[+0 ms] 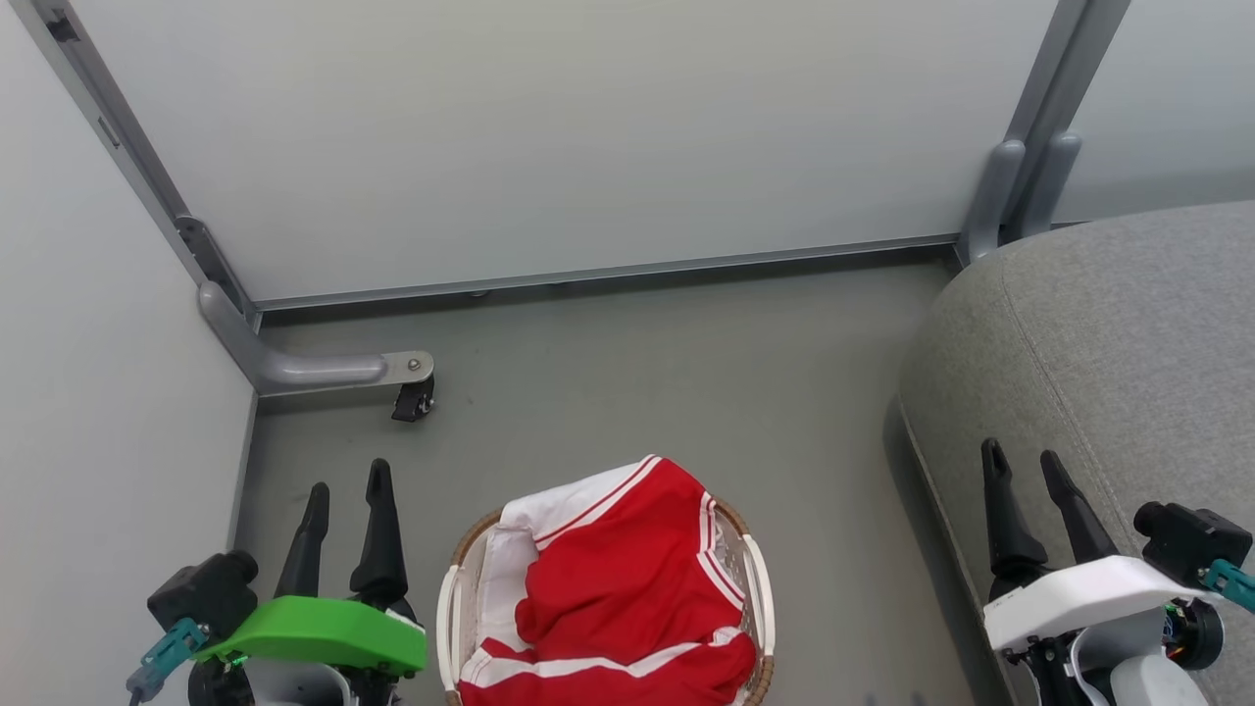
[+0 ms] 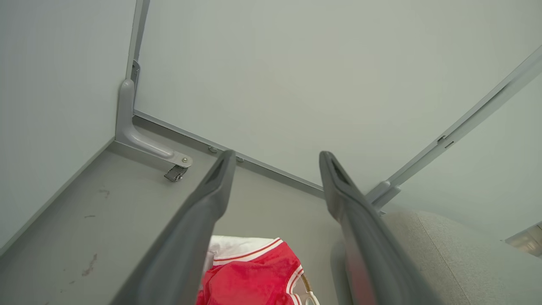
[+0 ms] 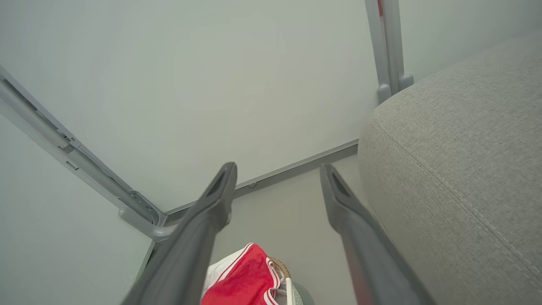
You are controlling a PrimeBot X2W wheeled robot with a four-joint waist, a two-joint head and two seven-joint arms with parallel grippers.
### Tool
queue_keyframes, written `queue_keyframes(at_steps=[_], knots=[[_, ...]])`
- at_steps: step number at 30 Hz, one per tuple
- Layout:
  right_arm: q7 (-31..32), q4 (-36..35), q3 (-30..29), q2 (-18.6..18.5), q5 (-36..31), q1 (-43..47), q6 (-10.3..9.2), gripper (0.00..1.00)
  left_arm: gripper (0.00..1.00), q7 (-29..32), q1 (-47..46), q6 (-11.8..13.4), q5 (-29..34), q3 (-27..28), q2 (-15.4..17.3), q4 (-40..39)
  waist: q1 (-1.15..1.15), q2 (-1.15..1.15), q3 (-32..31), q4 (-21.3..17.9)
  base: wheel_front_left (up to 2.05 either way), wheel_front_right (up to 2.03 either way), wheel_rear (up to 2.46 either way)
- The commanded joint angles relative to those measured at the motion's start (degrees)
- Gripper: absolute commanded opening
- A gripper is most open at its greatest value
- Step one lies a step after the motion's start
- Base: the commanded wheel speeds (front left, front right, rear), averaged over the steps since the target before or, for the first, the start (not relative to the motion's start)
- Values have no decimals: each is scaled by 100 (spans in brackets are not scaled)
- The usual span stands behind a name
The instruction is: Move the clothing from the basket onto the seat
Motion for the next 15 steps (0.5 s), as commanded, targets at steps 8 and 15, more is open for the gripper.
queue_keyframes(at_steps=[8, 15], knots=[[-156, 4, 83, -45, -592, -23, 2, 100, 100, -151, 51, 57, 543, -72, 46, 124, 0, 0, 8, 13, 0, 0, 0], [-247, 44, 102, -47, -982, 10, 2, 100, 100, -252, 82, 74, 895, -108, 49, 274, 0, 0, 7, 18, 0, 0, 0]])
